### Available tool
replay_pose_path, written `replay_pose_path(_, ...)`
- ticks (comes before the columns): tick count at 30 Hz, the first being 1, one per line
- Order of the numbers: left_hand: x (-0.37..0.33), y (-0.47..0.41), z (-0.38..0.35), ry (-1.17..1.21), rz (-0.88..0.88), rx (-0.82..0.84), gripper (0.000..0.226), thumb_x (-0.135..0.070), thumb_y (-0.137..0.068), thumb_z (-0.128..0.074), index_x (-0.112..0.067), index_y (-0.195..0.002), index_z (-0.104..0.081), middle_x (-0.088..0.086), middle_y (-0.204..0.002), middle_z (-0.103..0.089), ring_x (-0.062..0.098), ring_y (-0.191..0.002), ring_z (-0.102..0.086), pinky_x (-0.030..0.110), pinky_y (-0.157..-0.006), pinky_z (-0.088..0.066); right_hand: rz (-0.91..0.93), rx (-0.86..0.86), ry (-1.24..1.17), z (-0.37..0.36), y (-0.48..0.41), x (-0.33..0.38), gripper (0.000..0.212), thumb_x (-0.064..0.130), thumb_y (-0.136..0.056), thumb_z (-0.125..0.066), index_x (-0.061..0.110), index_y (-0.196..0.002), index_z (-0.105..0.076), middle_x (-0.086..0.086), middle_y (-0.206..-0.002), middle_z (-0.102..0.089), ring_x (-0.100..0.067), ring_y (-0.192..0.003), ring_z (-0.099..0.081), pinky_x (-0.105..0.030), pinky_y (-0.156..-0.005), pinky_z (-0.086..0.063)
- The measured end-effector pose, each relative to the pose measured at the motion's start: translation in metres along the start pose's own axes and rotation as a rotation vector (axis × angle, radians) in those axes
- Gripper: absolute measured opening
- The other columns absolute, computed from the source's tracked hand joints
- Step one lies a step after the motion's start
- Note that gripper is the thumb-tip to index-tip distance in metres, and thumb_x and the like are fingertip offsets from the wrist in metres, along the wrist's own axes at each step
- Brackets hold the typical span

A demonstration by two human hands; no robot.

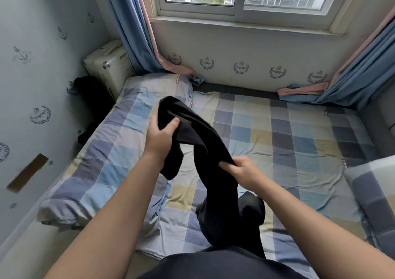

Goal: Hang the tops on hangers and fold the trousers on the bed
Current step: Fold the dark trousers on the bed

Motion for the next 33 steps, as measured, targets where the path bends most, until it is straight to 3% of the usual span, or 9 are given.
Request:
replay_pose_path(3, 0.010, 0.018, -0.021, -0.233, -0.090, 0.106, 0.073, -0.048, -0.084, -0.069, -0.014, -0.145, -0.049, 0.004, -0.142, -0.056, 0.016, -0.132, -0.053, 0.038, -0.114, -0.041, 0.021, -0.100, -0.246, 0.014, -0.002, 0.033, 0.037, 0.026, -0.100, -0.062, -0.005, -0.079, -0.064, -0.006, -0.067, -0.054, -0.019, -0.061, -0.052, -0.035, -0.057, -0.040)
replay_pose_path(5, 0.028, 0.038, -0.042, -0.299, -0.089, 0.205, 0.080, -0.059, -0.074, -0.070, -0.018, -0.139, -0.053, 0.005, -0.137, -0.058, 0.018, -0.130, -0.055, 0.044, -0.112, -0.043, 0.033, -0.147, -0.369, 0.020, -0.003, 0.054, 0.030, 0.026, -0.101, -0.060, 0.001, -0.087, -0.070, -0.008, -0.073, -0.064, -0.022, -0.065, -0.062, -0.038, -0.058, -0.052)
replay_pose_path(9, 0.077, 0.078, -0.079, -0.222, -0.050, 0.338, 0.044, -0.034, -0.076, -0.078, -0.033, -0.117, -0.063, -0.010, -0.109, -0.072, 0.007, -0.105, -0.068, 0.030, -0.089, -0.056, 0.068, -0.171, -0.516, 0.033, -0.002, 0.088, 0.026, 0.026, -0.101, -0.060, 0.005, -0.091, -0.070, -0.012, -0.084, -0.068, -0.024, -0.076, -0.069, -0.038, -0.064, -0.060)
replay_pose_path(12, 0.105, 0.081, -0.079, -0.392, 0.024, 0.328, 0.013, -0.031, -0.093, -0.065, -0.021, -0.102, -0.067, -0.001, -0.095, -0.074, 0.019, -0.094, -0.070, 0.038, -0.078, -0.052, 0.051, -0.169, -0.590, 0.042, -0.004, 0.098, 0.022, 0.023, -0.101, -0.060, 0.005, -0.094, -0.069, -0.015, -0.090, -0.070, -0.025, -0.081, -0.072, -0.039, -0.067, -0.062)
replay_pose_path(16, 0.102, 0.072, -0.069, -0.294, 0.142, 0.246, 0.022, -0.035, -0.095, -0.061, -0.015, -0.090, -0.070, 0.002, -0.082, -0.073, 0.019, -0.080, -0.068, 0.035, -0.070, -0.049, 0.020, -0.061, -0.479, 0.039, 0.000, 0.081, 0.017, 0.013, -0.101, -0.057, 0.015, -0.115, -0.067, -0.005, -0.107, -0.073, -0.017, -0.094, -0.073, -0.029, -0.080, -0.061)
replay_pose_path(19, 0.080, 0.065, -0.068, -0.172, 0.130, 0.201, 0.023, -0.030, -0.097, -0.062, -0.012, -0.100, -0.075, 0.003, -0.093, -0.078, 0.020, -0.092, -0.073, 0.039, -0.084, -0.057, 0.020, -0.030, -0.259, 0.034, 0.015, 0.051, 0.040, 0.015, -0.096, -0.066, 0.021, -0.135, -0.055, 0.003, -0.126, -0.065, 0.000, -0.105, -0.066, -0.013, -0.081, -0.054)
replay_pose_path(24, 0.059, 0.061, -0.083, -0.050, 0.202, 0.259, 0.021, -0.025, -0.102, -0.058, -0.016, -0.094, -0.076, 0.008, -0.094, -0.078, 0.026, -0.093, -0.075, 0.051, -0.090, -0.058, -0.065, 0.019, -0.182, -0.003, 0.044, -0.019, 0.061, 0.039, -0.075, -0.083, 0.032, -0.127, -0.051, 0.011, -0.119, -0.063, 0.013, -0.098, -0.062, -0.008, -0.073, -0.050)
replay_pose_path(28, 0.052, 0.056, -0.091, 0.083, 0.294, 0.259, 0.023, -0.027, -0.103, -0.057, -0.011, -0.109, -0.073, 0.011, -0.103, -0.077, 0.028, -0.101, -0.073, 0.050, -0.094, -0.057, -0.223, -0.006, -0.165, -0.030, 0.044, -0.071, 0.091, 0.060, -0.056, -0.081, 0.034, -0.136, -0.046, 0.011, -0.127, -0.058, 0.002, -0.106, -0.063, -0.026, -0.087, -0.057)
replay_pose_path(33, 0.043, 0.041, -0.091, 0.303, 0.430, 0.241, 0.031, -0.026, -0.104, -0.055, -0.003, -0.122, -0.064, 0.017, -0.111, -0.075, 0.029, -0.101, -0.074, 0.036, -0.078, -0.061, -0.236, 0.011, -0.051, -0.038, 0.028, -0.088, 0.087, 0.065, -0.059, -0.075, 0.036, -0.137, -0.049, 0.015, -0.129, -0.062, -0.007, -0.121, -0.058, -0.041, -0.105, -0.049)
Point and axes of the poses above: each hand's wrist, its own y-axis away from the middle knuckle, its own z-axis out of the back of the hand, x = y × z, the point moved 7 cm from there along -y, towards the middle knuckle
